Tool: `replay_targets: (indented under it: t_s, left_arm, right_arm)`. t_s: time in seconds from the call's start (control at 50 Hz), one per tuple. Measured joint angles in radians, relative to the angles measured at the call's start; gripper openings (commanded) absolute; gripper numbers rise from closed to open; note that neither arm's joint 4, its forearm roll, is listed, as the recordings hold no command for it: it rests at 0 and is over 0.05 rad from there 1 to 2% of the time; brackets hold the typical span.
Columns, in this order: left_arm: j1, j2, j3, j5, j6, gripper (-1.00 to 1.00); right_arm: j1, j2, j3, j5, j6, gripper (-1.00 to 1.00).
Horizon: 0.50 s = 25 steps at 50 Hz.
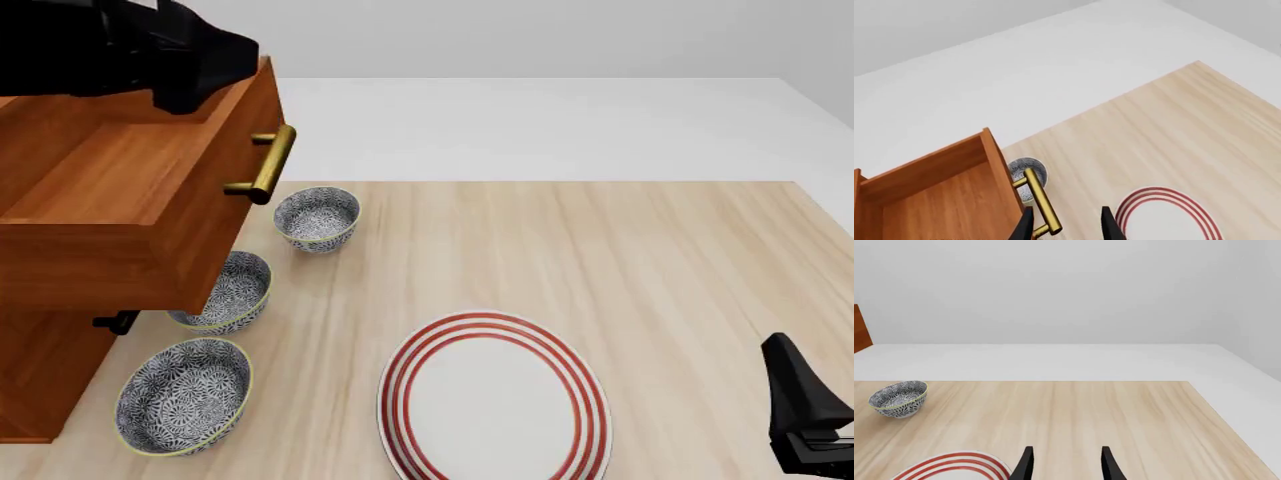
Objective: Open the top drawer of the cabinet.
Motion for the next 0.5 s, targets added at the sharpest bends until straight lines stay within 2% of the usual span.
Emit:
replay_targets:
  t_s: [0.5]
  left_arm:
    - [-0.016, -0.038, 0.017, 0.014, 0.002, 1.00]
  right_arm:
    - [0.000, 0.000, 0.000, 0.000, 0.000, 1.00]
